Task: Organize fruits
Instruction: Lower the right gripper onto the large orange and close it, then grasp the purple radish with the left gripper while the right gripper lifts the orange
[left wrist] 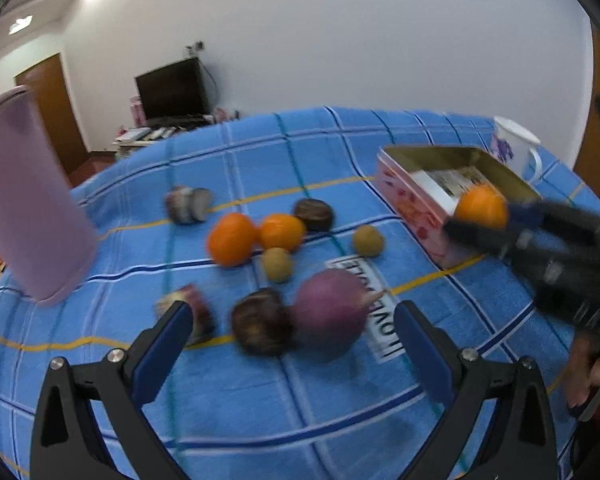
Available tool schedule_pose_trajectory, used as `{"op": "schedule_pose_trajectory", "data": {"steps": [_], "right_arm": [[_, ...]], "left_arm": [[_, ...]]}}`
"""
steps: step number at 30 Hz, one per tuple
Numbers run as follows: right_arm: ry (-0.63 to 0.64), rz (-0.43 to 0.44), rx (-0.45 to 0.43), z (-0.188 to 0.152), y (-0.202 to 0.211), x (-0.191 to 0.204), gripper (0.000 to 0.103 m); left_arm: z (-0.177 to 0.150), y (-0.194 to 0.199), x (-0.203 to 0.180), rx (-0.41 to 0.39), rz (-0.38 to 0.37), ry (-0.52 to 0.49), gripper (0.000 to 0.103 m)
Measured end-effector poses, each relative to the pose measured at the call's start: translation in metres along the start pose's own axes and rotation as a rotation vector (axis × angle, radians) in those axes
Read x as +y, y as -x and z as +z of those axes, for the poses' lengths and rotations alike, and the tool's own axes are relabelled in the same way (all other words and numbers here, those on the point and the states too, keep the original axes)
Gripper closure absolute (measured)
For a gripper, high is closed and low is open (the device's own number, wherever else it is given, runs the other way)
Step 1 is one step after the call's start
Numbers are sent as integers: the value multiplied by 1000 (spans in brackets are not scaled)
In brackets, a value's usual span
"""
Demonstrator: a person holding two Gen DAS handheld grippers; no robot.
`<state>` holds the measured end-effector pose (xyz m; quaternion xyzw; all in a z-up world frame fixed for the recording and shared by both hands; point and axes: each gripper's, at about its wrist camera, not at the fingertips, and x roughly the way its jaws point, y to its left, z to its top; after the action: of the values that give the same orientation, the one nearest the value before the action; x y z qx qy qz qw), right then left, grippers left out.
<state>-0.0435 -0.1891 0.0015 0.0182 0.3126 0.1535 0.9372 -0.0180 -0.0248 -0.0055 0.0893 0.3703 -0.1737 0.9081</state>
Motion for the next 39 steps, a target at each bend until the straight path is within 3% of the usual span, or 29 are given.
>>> {"op": "schedule_pose_trajectory", "data": {"steps": [3, 7, 11, 17, 20, 25, 26, 29, 30, 31, 32, 33, 39], "right_arm": [[-34, -81, -75, 6, 14, -20, 61], [-45, -190, -146, 9, 26, -41, 61], [-127, -201, -149, 11, 31, -66, 61], [-168, -186, -126, 14, 25, -75, 61], [-158, -196, -127, 12, 24, -74, 61], [-164, -196, -135, 9, 27, -75, 61], [-166, -198, -139, 9, 28, -75, 61], [-171, -201, -142, 8, 28, -77, 61], [-174, -202, -143, 8, 29, -77, 61], [-177, -202, -144, 8, 29, -78, 61], [-180, -202, -145, 8, 29, -78, 61], [-183, -201, -146, 8, 30, -79, 61], [-190, -189, -143, 8, 30, -79, 61]], "left_arm": [[6, -21, -12, 48, -16, -16, 13], [8, -32, -18, 46, 75, -65, 15], [6, -40, -12, 42, 113, -80, 17], [6, -42, -6, 39, 62, -85, 18], [5, -35, 3, 11, 5, -75, 30], [4, -20, 11, -37, -75, -50, 68], [4, -20, 11, -33, -91, -50, 68], [0, -14, 7, -36, -85, -69, 60], [-2, -10, 7, -36, -96, -70, 46], [-4, -6, 5, -32, -104, -75, 24], [-8, -3, 3, -25, -89, -83, 15], [-11, 0, 2, -21, -67, -94, 11], [-21, 5, 9, -1, -12, -107, 11]]}}
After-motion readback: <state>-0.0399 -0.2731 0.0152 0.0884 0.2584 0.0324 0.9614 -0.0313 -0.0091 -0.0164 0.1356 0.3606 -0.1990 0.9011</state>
